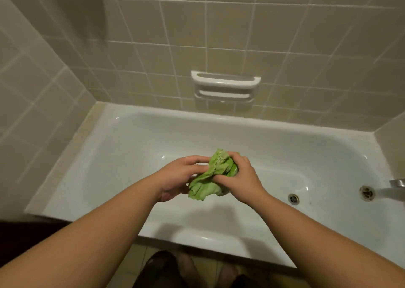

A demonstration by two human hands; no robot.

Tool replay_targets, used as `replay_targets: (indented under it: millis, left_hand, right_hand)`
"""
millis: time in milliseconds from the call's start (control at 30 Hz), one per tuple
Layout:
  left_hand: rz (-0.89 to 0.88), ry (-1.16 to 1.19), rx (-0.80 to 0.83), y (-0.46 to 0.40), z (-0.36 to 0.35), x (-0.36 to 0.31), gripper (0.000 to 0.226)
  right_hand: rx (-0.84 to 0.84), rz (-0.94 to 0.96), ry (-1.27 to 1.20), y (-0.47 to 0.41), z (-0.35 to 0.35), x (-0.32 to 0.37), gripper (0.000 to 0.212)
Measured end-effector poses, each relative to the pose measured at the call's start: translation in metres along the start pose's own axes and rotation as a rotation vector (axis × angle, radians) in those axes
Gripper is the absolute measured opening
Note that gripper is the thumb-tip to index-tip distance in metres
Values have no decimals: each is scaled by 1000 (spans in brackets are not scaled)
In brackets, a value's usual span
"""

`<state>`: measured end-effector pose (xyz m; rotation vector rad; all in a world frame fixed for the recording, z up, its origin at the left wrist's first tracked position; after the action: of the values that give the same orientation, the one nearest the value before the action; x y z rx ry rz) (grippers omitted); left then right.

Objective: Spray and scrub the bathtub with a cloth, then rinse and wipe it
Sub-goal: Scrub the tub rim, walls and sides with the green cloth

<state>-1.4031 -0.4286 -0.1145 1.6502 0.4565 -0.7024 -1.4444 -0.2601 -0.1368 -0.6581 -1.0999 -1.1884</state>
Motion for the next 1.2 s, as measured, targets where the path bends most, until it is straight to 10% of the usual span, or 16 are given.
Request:
replay_targets:
  millis: [167, 567, 867, 1200]
  left_hand:
    - [-64, 79, -59, 7, 36, 2, 29]
    - [75, -48, -133, -48, 241, 52, 20]
    - [289, -650, -321, -147, 429, 199, 16]
    - [363, -1407, -49, -303, 472, 384, 51]
  right_hand:
    - [40, 0, -20, -22, -28, 13, 83]
    - [91, -327, -158, -110, -181, -12, 29]
    - [98, -567, -104, -164, -301, -115, 28]
    - [319, -588, 174, -216, -471, -348, 45]
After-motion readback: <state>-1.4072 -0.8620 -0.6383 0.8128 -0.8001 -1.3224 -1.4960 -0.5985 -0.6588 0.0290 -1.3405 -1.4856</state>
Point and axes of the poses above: each hand's wrist, its own y-axis away from the middle knuckle, its own z-axis out of the back of the hand, x = y × z, the point moved 8 cm from there along -y, towards the middle knuckle, and after that the axes turned 7 degrees about z, right-handed, at the moved point
